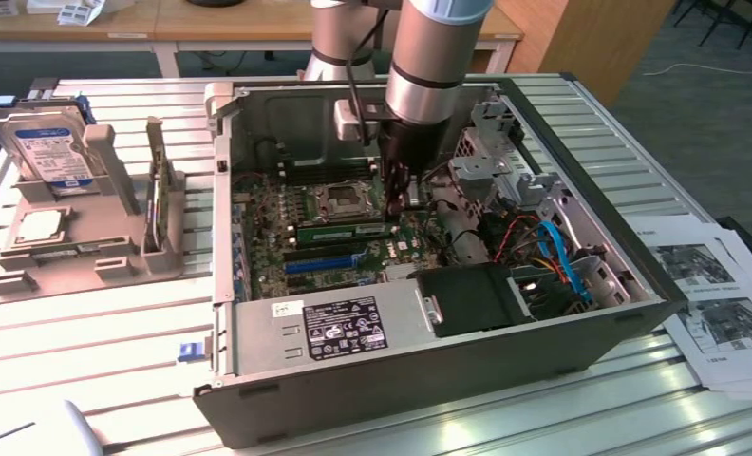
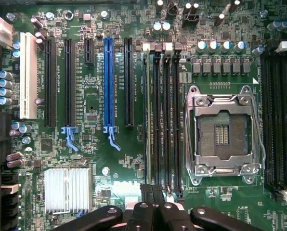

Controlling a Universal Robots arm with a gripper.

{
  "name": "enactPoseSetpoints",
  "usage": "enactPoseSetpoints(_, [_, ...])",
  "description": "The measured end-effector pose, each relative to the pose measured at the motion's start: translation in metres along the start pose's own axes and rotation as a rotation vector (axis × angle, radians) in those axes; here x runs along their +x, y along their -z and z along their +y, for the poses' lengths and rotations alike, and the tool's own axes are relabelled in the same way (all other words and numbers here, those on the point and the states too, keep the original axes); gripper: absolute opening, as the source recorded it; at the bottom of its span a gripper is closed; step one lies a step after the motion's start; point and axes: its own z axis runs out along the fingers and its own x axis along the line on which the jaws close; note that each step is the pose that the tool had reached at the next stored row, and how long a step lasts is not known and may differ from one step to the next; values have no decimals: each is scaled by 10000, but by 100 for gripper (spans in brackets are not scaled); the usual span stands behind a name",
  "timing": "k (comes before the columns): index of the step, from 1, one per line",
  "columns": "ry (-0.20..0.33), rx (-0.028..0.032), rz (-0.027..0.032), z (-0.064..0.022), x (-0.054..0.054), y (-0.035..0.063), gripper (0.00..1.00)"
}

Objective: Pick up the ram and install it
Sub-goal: 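Press down the ram until it locks into place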

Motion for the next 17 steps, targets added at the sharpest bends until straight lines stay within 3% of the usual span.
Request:
enactPoseSetpoints(4, [1, -3, 6, 2, 0, 51, 10])
enactPoseSetpoints(11, [-1, -3, 5, 5, 1, 51, 10])
enactPoseSetpoints(17, [0, 0, 6, 121, 6, 44, 10])
